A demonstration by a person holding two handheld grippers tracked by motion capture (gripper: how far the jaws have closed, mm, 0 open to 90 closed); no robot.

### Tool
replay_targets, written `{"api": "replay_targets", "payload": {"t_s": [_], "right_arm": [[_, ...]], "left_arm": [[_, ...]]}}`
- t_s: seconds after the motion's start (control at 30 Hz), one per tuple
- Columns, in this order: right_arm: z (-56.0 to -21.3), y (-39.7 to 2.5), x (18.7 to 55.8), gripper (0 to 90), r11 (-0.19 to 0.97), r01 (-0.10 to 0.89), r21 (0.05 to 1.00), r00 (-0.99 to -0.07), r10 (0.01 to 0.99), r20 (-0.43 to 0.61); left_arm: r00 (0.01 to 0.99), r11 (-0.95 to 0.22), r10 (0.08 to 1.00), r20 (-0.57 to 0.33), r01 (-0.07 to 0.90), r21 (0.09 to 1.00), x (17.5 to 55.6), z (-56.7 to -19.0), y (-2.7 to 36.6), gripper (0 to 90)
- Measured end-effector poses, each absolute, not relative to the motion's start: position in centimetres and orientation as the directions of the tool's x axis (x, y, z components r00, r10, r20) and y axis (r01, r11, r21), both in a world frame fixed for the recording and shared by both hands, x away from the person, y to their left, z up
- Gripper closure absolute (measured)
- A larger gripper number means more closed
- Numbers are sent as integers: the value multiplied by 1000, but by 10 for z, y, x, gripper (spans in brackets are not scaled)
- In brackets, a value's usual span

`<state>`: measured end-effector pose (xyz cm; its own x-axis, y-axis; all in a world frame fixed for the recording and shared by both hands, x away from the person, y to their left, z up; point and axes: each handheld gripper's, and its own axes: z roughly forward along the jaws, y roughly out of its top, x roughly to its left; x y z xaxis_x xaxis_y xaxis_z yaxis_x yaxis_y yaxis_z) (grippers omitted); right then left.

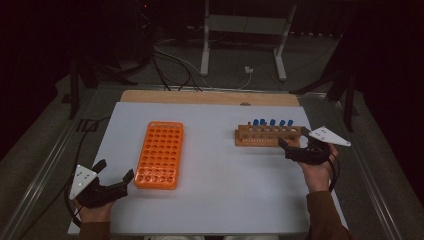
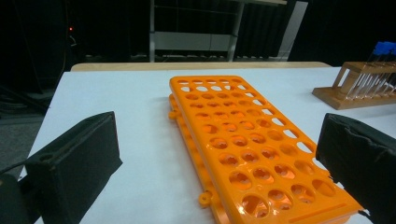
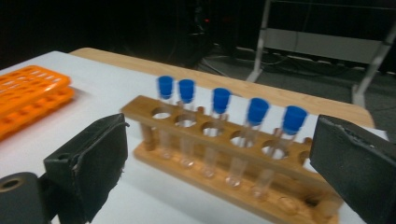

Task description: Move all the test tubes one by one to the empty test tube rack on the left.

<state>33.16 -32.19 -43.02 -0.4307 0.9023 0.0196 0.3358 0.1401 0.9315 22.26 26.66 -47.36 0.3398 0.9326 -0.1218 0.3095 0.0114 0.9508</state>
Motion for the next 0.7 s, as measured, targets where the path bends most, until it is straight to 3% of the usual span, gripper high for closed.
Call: {"api": "replay_targets", "payload": {"t_s": [0.2, 0.7], "right_arm": [[-435, -327, 343, 73, 125, 352, 927, -399, 916, 28], [-444, -340, 371, 295, 95, 420, 902, -325, 944, 52]], "left_arm": [[339, 17, 932, -129, 314, 949, 223, -474, 267, 5], [343, 24, 929, -136, 312, 950, 223, -474, 267, 5]]}}
